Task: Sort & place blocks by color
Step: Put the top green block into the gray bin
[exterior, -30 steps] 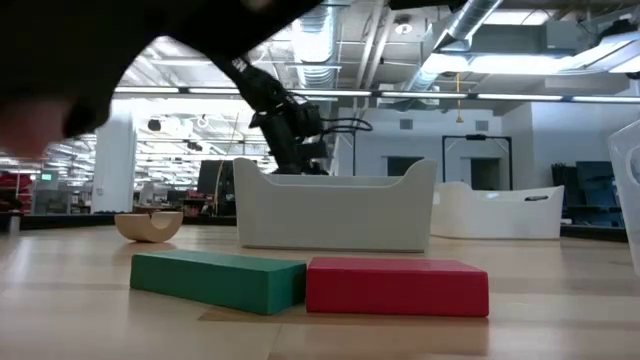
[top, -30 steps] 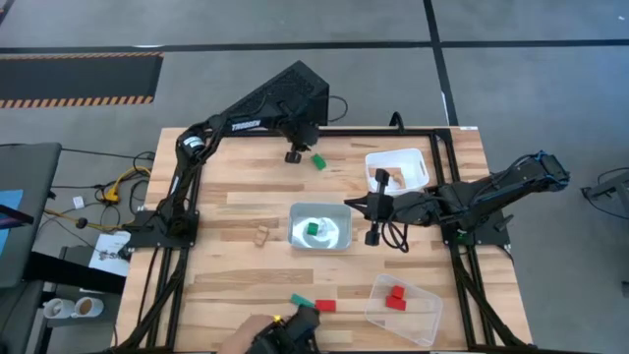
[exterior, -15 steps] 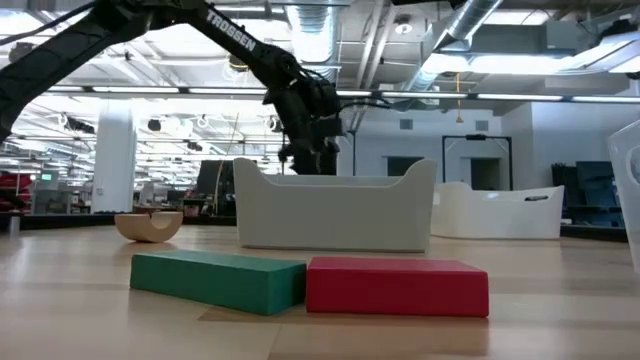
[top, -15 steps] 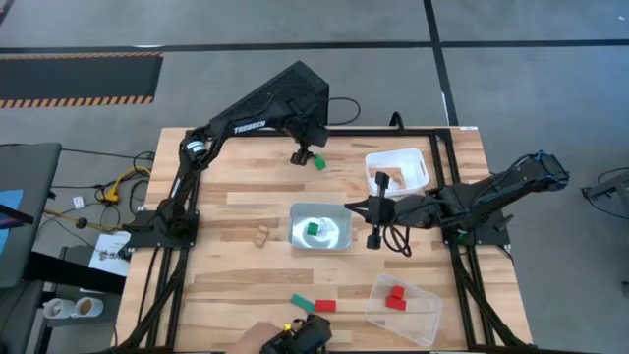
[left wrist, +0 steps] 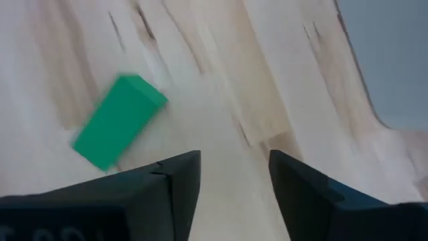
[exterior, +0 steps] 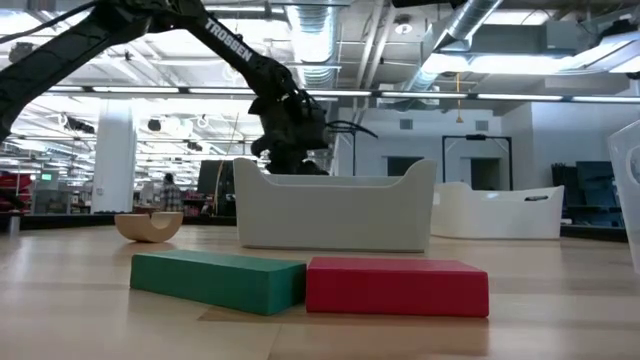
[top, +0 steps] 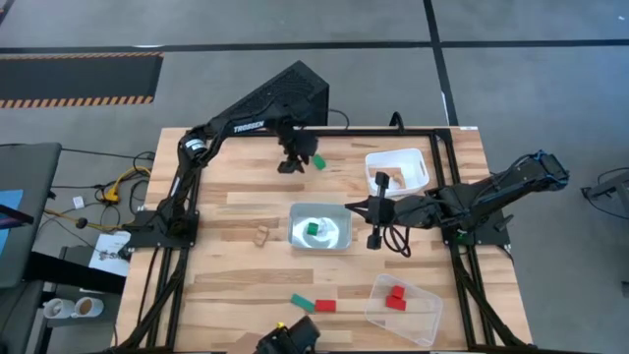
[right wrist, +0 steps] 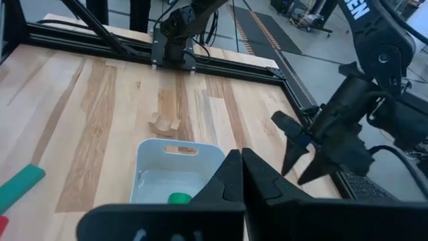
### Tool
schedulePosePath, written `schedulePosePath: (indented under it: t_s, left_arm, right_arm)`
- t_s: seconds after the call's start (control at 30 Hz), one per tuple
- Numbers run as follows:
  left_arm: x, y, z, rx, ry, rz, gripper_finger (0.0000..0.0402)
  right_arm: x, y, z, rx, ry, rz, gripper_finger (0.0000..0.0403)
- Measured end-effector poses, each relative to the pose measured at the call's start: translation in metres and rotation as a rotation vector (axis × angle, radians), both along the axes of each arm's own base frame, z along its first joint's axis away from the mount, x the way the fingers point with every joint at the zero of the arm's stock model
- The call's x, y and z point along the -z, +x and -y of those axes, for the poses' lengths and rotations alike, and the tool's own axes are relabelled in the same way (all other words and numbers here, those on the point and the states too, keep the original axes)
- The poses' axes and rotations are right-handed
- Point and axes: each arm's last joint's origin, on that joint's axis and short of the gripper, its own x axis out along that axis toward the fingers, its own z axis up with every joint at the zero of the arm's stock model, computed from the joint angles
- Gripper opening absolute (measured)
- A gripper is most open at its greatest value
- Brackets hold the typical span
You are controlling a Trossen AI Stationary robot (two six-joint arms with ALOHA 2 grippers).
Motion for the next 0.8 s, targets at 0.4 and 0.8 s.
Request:
schedulePosePath:
  t_s: [0.4,0.8]
  left_arm:
    - [-0.013,0.031,0.013,0.052,0.256,0.064,0.0156]
    - [-0.015,0.032,0.016,0.131,0.18,0.141,0.004]
  right_arm:
    - [0.0,0.001,0.002,0.01,0.006,0.003,0.0007]
    - [0.0,0.001,0.002,0.011,0.007,0.004,0.0007]
